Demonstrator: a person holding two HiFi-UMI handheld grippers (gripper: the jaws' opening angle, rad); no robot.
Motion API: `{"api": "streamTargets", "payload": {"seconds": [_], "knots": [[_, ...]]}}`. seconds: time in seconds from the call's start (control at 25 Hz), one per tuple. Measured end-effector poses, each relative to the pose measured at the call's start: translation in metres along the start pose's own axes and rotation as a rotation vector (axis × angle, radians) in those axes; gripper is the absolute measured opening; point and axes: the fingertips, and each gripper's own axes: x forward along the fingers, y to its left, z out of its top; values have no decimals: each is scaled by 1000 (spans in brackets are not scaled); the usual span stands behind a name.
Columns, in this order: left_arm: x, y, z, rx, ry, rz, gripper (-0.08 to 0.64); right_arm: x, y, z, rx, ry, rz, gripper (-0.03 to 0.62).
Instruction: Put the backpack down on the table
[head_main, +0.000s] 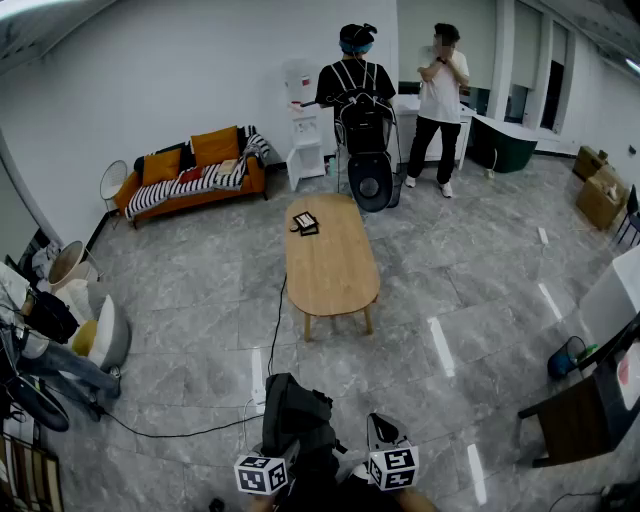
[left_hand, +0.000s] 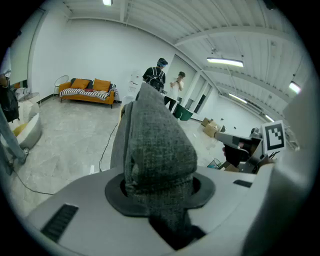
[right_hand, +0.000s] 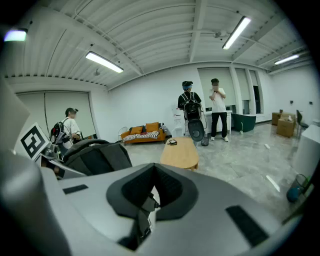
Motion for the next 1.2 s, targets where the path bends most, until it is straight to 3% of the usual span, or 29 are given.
{"api": "streamTargets", "payload": {"seconds": [0.28, 1.2], "knots": [[3, 0, 1, -11, -8, 2, 133, 1, -6, 3, 29, -29, 7, 9], [21, -2, 11, 14, -10, -25, 133, 19, -8, -11, 96, 57, 58, 9]]}}
